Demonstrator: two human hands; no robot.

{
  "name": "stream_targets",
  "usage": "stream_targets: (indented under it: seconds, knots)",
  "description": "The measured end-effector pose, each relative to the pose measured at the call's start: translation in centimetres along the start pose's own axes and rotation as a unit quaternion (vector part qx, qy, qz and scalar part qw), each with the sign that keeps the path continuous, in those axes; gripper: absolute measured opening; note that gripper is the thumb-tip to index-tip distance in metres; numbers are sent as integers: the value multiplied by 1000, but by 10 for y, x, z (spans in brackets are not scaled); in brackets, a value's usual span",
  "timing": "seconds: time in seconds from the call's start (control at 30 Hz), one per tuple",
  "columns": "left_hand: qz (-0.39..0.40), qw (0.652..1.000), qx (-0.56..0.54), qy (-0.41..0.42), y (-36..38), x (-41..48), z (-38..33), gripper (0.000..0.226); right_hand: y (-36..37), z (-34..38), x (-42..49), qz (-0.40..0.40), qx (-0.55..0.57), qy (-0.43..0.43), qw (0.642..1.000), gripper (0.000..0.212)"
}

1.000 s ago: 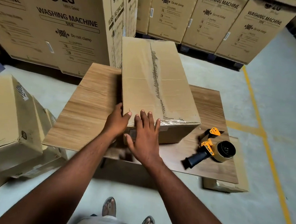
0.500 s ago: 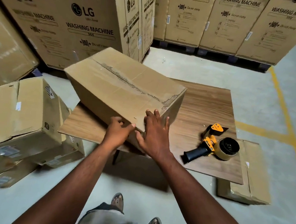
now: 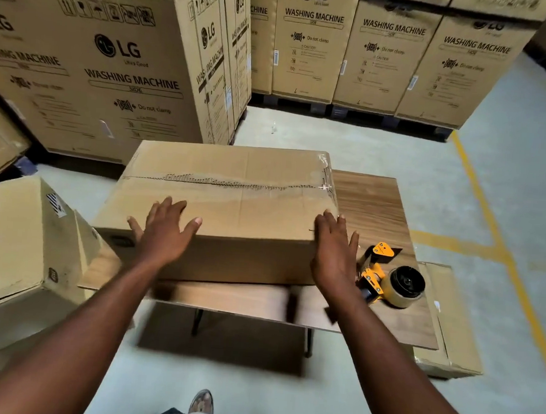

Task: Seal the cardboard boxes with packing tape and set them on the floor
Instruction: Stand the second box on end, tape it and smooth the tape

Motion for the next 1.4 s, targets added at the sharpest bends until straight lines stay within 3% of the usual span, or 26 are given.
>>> stream_targets:
  seconds: [0.07,0.17,0.3,0.43,0.57,0.63,0.73,0.83,0.97,1.07,1.4]
  knots:
    - [-15,999,18,-24,-12,18,37,66,13,22,-3,36,-60,-8,998,78]
    - [-29,997,50,-42,-25,38,79,68,28,36,-10,61,-75,2,995,103]
    - [-31,998,48,-32,-25,40,84,68,31,30,4,56,-48,24,997,101]
    - [-26,999,34,-12,-22,20,70,70,24,2,49,72,-48,18,996,79]
    - [6,998,-47,47,-23,-20,36,65,0,-26,116,25,-16,106,994,14]
    - [-8,993,-82,79,-24,-34,21,53,-3,-15,129,14,-37,125,991,15]
    - [-34,981,-146,122,-28,-17,22,28,20,56,114,6,-37,38,999,16]
    - [-40,982,-147,111,-23,29,37,37,56,144,71,51,28,-44,997,38]
    - [8,991,-103,89,-7,90,53,80,81,229,28,121,31,-116,985,91]
    - [26,993,-81,86,-3,124,60,81,86,249,21,144,-18,-140,979,117]
    - [-30,965,-260,-14,-4,134,74,49,79,225,24,157,-26,-159,974,113]
Point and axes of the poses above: each hand's wrist, its own x-axis towards the middle knuckle, its own y-axis out of the palm, z = x × y, the point moved 4 cm from there along x, towards the middle knuckle, and after that the axes turned 6 degrees about -z, right-handed, at the moved point
